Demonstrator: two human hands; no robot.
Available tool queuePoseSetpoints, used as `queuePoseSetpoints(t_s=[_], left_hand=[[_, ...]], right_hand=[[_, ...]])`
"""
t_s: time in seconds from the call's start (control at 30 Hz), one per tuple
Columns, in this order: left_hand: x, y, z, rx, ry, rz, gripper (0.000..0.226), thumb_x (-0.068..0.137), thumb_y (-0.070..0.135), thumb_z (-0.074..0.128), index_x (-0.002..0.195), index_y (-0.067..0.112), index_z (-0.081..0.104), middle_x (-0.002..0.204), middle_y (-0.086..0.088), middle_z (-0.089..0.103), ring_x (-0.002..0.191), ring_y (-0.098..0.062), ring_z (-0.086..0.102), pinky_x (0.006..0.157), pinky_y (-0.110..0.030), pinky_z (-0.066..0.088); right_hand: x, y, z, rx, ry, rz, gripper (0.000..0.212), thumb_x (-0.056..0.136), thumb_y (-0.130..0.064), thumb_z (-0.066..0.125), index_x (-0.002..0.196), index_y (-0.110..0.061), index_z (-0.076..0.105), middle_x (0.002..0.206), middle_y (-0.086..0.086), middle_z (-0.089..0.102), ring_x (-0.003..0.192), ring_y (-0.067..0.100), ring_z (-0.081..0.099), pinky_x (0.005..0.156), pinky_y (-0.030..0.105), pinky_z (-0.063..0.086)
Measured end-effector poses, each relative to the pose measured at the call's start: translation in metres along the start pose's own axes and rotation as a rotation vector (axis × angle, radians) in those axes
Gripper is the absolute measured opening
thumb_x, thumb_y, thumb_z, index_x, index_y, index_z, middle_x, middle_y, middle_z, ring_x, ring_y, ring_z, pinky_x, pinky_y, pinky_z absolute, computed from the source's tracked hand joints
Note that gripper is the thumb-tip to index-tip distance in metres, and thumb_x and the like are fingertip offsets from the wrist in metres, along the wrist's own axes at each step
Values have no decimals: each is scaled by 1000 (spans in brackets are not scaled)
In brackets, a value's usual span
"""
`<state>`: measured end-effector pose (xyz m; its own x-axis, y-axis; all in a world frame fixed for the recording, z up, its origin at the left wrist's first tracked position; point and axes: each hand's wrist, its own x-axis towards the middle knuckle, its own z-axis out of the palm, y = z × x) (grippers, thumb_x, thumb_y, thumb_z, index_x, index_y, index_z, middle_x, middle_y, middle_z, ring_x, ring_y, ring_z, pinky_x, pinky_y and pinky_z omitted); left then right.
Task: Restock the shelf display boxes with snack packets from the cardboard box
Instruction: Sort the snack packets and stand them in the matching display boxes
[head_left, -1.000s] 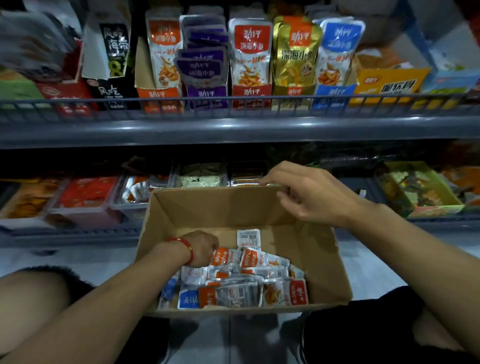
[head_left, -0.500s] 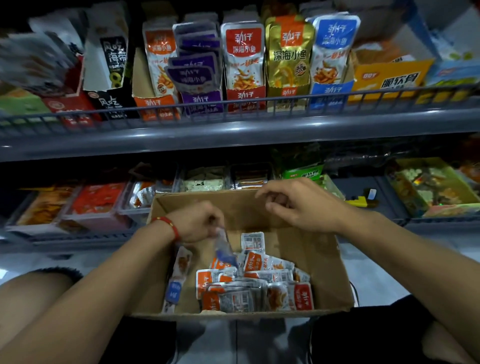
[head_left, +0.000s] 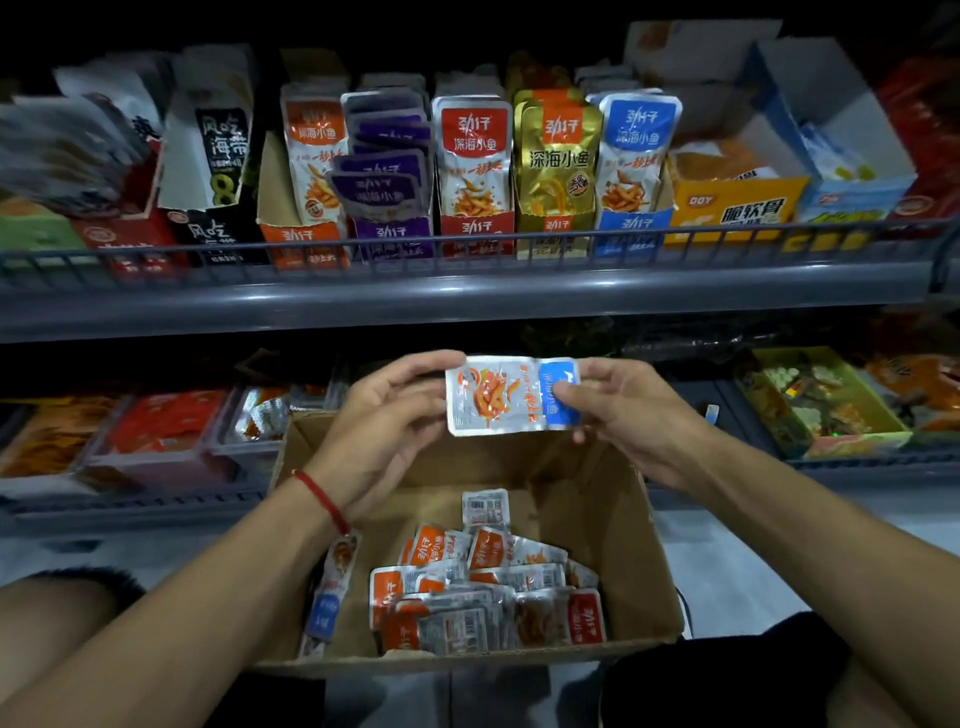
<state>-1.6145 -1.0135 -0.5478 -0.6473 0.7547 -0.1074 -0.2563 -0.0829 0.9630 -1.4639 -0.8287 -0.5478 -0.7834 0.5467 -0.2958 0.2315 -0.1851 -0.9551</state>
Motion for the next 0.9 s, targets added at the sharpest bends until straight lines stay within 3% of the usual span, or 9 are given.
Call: queuePoseSetpoints(t_s=[0.07, 0.17, 0.33, 0.43, 0.57, 0.73, 0.9], left_hand=[[1, -1, 4, -111, 10, -92, 36, 91, -3, 60, 126, 9, 61, 109, -22, 73, 99, -28, 72, 83, -38, 61], [2, -4, 9, -97, 61, -131, 32, 91, -1, 62, 123, 4, 62, 107, -20, 74, 98, -28, 73, 88, -40, 59], [0, -5, 11, -206, 46, -232, 25, 93, 6, 61, 118, 4, 66, 104, -15, 76, 87, -21, 75, 67, -29, 61], [0, -4, 14, -223, 71, -239, 25, 92, 8, 63, 117, 6, 66, 104, -13, 77, 87, -18, 75, 66, -26, 60], [-3, -4, 18, -176, 53, -245, 19, 92, 14, 65, 108, 5, 63, 107, -18, 75, 87, -21, 74, 70, -30, 61], [-8, -1, 16, -130, -59, -277, 26, 91, -5, 62, 116, 1, 59, 110, -21, 73, 98, -28, 73, 81, -40, 61], [-6, -1, 17, -127, -54, -208, 21, 89, -7, 62, 108, 1, 63, 101, -18, 74, 92, -24, 73, 83, -42, 61]], right_hand=[[-1, -5, -3, -98, 36, -45, 20, 96, -17, 68, 114, -8, 68, 98, 8, 79, 91, 21, 75, 66, 29, 55], [-3, -10, -4, -108, 55, -84, 20, 94, -21, 70, 111, -9, 70, 96, 7, 79, 96, 26, 75, 69, 29, 56], [-7, -13, -3, -9, 90, -124, 19, 95, -18, 68, 111, -7, 70, 96, 10, 79, 93, 23, 76, 60, 20, 56], [-8, -16, -4, -2, 111, -157, 22, 93, -18, 69, 112, -6, 70, 96, 10, 79, 91, 21, 77, 59, 20, 57], [-8, -18, -7, -25, 153, -194, 27, 91, -22, 71, 112, -5, 69, 97, 9, 79, 92, 22, 77, 64, 25, 58], [-6, -15, -11, -41, 186, -209, 24, 92, -19, 71, 111, -4, 70, 94, 10, 79, 90, 23, 77, 63, 24, 59], [-8, -16, -11, -6, 146, -185, 28, 93, -18, 69, 116, -2, 69, 100, 14, 78, 94, 25, 76, 65, 23, 60]])
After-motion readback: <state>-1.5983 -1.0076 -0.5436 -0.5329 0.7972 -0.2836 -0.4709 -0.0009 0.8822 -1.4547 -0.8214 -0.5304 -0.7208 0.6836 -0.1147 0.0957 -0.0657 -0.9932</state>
